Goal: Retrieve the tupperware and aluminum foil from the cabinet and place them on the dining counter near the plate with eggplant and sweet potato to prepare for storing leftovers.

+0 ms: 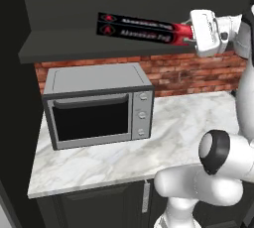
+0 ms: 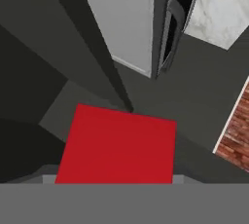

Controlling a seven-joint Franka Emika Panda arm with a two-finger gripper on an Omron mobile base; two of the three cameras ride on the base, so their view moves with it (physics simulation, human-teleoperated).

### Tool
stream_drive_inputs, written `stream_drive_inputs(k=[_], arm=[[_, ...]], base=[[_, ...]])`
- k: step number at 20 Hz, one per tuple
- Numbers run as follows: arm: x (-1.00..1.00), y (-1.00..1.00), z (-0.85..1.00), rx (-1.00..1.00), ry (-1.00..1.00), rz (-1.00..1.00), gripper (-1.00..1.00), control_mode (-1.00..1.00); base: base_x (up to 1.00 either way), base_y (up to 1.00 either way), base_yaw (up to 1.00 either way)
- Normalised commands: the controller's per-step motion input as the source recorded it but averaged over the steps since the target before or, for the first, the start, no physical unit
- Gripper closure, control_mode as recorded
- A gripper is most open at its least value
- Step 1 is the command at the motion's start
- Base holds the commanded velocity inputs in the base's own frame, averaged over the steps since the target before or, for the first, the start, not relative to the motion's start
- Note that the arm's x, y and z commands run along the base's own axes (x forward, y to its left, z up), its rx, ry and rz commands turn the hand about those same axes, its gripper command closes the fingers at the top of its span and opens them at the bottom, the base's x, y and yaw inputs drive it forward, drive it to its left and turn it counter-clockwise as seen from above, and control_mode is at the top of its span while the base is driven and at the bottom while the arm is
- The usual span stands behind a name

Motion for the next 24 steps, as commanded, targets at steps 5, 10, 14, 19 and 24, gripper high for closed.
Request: stream_drive_inputs(k=[5,10,14,19,24], arm=[[-1.00,-0.67,-0.20,-0.14,0.13,0.00,1.00,-1.00],[-1.00,-0.02,-0.53,-0.19,0.21,0.02,1.00,-1.00],[-1.00,0.45,-0.86,-0.22,0.10,0.08,1.00,-1.00],[-0.61,0.29,-0.28,-0.06,0.00,0.02,1.00,1.00],[0.00,0.00,0.00,0.00,0.00,0.00,1.00,1.00]], base=[[0.00,0.00,0.00],[0.00,0.00,0.00],[0.00,0.00,0.00],[0.00,0.01,0.00],[-0.75,0.00,-0.11]])
